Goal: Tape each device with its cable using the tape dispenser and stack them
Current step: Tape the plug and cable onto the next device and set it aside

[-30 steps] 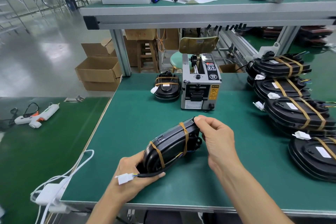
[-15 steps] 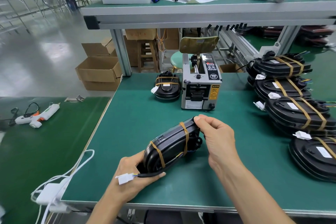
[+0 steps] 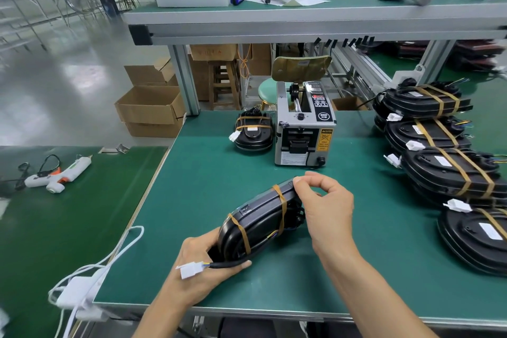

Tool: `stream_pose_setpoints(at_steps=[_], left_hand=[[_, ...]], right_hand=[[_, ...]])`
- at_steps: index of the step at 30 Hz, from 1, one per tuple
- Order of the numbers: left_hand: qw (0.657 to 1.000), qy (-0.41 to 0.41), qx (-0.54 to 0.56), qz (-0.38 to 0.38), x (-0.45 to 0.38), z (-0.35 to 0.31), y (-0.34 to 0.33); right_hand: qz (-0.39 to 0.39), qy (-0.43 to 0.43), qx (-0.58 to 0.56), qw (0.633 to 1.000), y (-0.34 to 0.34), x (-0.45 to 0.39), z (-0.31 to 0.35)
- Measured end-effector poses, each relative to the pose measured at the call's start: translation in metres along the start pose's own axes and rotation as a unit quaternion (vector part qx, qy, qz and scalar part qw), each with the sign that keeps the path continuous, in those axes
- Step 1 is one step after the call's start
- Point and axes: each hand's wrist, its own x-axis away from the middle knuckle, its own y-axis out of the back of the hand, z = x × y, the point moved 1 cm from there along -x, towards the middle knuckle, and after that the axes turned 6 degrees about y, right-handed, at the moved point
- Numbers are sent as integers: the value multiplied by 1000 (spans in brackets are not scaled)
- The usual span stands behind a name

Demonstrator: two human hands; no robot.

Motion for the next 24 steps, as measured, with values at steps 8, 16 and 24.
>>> stream_pose_setpoints(at_steps=[8,16,24], left_hand=[[1000,8,5,-1,0,0,0],[1000,10,-1,-5,1,-2,0],[1000,24,0,4,1,2,1]], right_hand=[[-8,40,98,994,1,1,9],[-9,23,129,991,3,-2,10],[-3,28,82,996,3,-5,5]])
